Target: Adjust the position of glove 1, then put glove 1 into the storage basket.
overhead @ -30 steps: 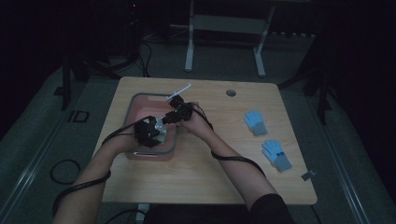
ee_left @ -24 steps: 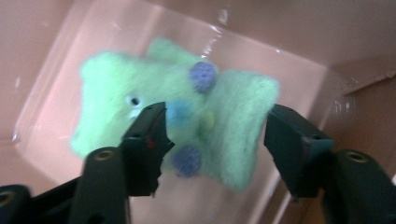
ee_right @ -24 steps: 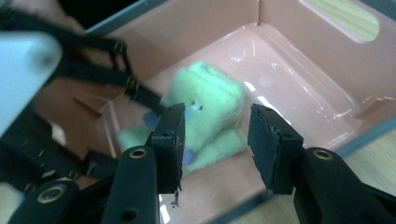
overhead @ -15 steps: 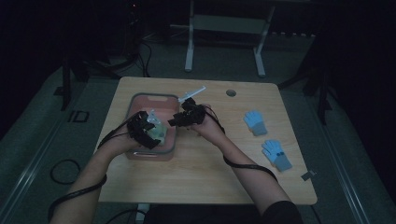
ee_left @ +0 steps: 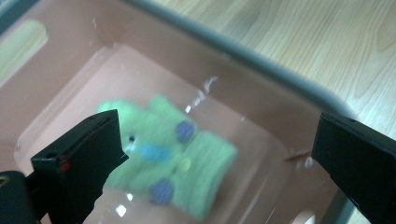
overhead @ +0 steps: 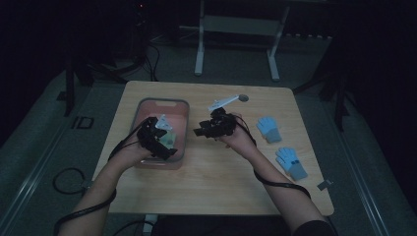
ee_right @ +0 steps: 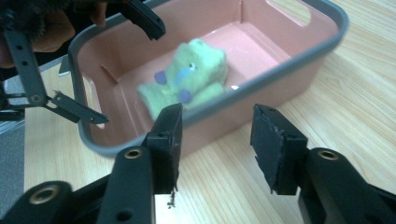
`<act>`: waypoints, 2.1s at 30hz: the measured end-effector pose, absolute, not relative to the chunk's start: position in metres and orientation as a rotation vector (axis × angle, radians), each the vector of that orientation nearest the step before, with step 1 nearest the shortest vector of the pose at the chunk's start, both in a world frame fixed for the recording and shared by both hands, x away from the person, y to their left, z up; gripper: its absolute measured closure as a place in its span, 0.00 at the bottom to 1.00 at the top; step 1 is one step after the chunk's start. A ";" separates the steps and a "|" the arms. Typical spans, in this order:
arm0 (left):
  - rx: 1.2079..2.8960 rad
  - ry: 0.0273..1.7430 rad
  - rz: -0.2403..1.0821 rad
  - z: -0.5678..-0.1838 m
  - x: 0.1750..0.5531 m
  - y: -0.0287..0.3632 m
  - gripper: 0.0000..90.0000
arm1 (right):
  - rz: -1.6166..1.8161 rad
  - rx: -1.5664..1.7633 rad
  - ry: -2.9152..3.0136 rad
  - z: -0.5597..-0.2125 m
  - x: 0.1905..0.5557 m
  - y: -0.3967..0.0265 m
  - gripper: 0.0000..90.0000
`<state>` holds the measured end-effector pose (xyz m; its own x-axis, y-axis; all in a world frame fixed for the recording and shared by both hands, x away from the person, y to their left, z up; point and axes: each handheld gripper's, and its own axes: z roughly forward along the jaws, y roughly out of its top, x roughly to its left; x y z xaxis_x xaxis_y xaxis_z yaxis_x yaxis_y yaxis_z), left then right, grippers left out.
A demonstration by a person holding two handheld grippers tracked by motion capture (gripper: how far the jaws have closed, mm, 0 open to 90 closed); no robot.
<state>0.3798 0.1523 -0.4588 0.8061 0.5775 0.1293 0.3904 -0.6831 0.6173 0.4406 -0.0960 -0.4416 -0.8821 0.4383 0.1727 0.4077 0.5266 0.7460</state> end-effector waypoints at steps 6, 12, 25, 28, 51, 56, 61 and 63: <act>2.355 0.662 0.422 -0.455 0.372 0.132 0.02 | 1.315 0.779 2.684 -0.443 0.437 -0.121 0.51; 2.324 0.614 0.389 -0.455 0.364 0.110 0.02 | 1.317 0.785 2.655 -0.446 0.432 -0.145 0.26; 2.347 0.442 0.346 -0.467 0.350 0.071 0.02 | 1.270 0.741 2.563 -0.461 0.421 -0.185 0.21; 2.321 0.433 0.316 -0.469 0.348 0.065 0.02 | 1.255 0.777 2.563 -0.466 0.414 -0.196 0.17; 2.301 0.394 0.262 -0.519 0.325 0.037 0.02 | 1.211 0.965 2.415 -0.476 0.402 -0.298 0.57; 2.292 0.397 0.255 -0.527 0.318 0.036 0.02 | 1.179 1.027 2.355 -0.480 0.411 -0.321 0.63; 2.296 0.381 0.260 -0.536 0.314 0.034 0.02 | 1.116 1.093 2.312 -0.485 0.429 -0.341 0.67; 2.295 0.383 0.252 -0.539 0.313 0.034 0.02 | 1.089 1.108 2.290 -0.486 0.437 -0.347 0.70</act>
